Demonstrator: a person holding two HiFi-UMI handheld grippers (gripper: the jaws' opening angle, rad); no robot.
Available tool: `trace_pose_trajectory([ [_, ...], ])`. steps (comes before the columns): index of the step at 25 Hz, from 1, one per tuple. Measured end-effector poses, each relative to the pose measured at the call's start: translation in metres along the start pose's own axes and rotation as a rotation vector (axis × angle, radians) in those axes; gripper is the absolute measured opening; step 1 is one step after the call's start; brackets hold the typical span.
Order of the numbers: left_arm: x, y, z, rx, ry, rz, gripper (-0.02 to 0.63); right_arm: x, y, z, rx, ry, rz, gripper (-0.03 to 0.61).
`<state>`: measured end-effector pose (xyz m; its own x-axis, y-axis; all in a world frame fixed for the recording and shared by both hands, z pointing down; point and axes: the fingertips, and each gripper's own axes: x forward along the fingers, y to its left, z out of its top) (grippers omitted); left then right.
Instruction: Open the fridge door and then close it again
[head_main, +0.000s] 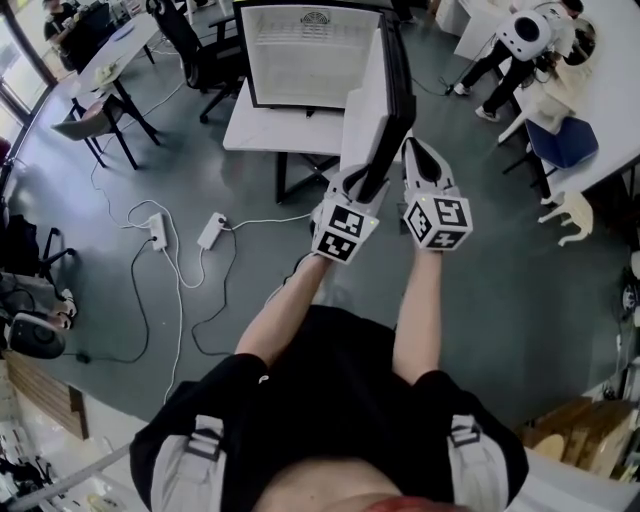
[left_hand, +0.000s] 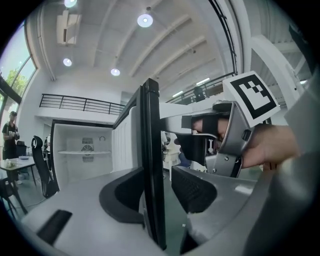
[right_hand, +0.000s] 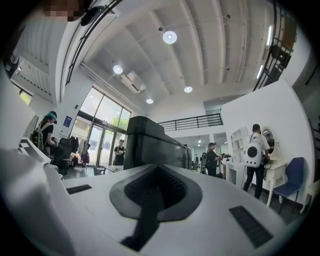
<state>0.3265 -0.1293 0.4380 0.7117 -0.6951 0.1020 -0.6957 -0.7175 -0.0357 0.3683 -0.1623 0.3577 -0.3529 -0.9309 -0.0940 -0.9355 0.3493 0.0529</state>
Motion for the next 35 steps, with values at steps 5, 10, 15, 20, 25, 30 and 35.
trace_pose_trajectory([
  [5, 0.007, -0.004, 0.0, 0.003, 0.003, 0.013, 0.153, 0.004, 0.002, 0.004, -0.022, -0.006, 0.034, -0.005],
  [10, 0.005, 0.006, -0.003, 0.015, 0.025, 0.039, 0.15, 0.007, 0.012, 0.0, -0.017, -0.003, 0.092, -0.005],
  [15, -0.011, 0.032, -0.004, 0.011, 0.015, 0.102, 0.147, 0.024, 0.039, -0.004, -0.017, -0.006, 0.142, -0.005],
  [20, -0.024, 0.064, -0.007, 0.005, 0.014, 0.16, 0.144, 0.05, 0.058, -0.006, -0.016, -0.008, 0.193, -0.005],
  [25, -0.048, 0.119, -0.013, -0.02, 0.019, 0.209, 0.14, 0.086, 0.101, -0.008, -0.028, -0.026, 0.278, -0.005],
  [30, -0.062, 0.186, -0.025, -0.063, 0.011, 0.26, 0.139, 0.133, 0.145, -0.01, -0.043, -0.032, 0.353, -0.005],
  [35, -0.065, 0.257, -0.03, -0.093, -0.009, 0.264, 0.14, 0.186, 0.179, -0.015, -0.05, -0.035, 0.395, -0.005],
])
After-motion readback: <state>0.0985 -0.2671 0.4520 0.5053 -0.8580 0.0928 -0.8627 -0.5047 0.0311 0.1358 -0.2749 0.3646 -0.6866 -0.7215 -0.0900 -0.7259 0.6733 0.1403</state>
